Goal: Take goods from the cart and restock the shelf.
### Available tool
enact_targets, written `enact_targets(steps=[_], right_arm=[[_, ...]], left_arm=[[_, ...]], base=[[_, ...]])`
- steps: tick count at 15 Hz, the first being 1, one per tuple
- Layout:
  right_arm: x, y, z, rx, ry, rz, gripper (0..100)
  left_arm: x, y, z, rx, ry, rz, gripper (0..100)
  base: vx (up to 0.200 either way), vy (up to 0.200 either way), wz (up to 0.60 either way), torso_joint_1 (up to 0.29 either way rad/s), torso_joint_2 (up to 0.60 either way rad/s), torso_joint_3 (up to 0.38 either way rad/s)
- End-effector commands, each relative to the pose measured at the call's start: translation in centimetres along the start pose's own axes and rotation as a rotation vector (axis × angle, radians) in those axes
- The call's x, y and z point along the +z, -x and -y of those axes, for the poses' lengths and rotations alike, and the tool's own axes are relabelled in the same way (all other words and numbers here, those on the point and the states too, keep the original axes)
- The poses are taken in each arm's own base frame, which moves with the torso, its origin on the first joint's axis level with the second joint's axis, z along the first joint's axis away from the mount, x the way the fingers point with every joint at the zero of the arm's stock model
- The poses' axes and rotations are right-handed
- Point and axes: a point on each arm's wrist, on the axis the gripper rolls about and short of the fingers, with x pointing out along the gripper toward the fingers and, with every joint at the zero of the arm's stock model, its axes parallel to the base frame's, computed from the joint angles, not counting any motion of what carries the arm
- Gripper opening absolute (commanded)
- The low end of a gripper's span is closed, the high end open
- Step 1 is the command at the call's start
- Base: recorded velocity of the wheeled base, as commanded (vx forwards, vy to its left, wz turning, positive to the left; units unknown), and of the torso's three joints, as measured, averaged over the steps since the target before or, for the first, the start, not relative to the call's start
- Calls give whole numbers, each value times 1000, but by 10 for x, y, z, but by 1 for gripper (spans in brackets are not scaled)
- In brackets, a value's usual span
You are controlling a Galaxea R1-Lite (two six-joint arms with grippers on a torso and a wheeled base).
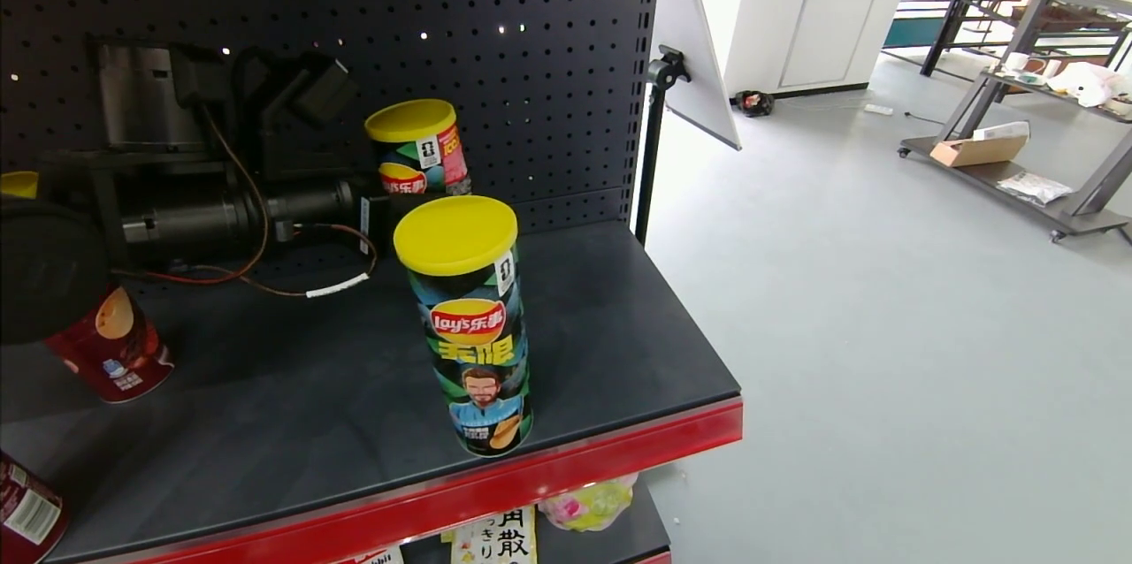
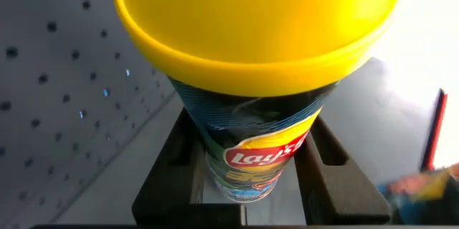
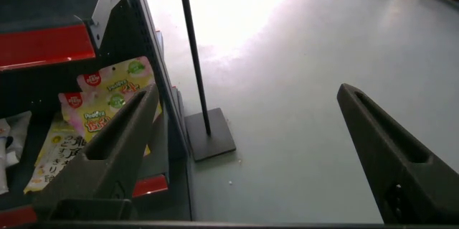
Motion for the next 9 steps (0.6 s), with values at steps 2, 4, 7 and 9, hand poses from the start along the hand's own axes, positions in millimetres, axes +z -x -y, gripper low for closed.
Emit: enact_targets(steps=[2, 4, 7, 9], right_arm=[[0, 0, 0, 1, 0, 0, 100], [0, 0, 0, 1, 0, 0, 100], [0, 0, 0, 1, 0, 0, 100], [0, 0, 0, 1, 0, 0, 100]], left_arm=[[-7, -9, 2, -18, 8, -26, 0], [-9, -11, 3, -22, 9, -31, 0], [-12, -13, 2, -23, 8, -37, 0], [-12, -12, 3, -23, 8, -40, 0]], base=[[0, 0, 0, 0, 0, 0], [0, 0, 0, 0, 0, 0], [0, 0, 0, 0, 0, 0], [0, 0, 0, 0, 0, 0]])
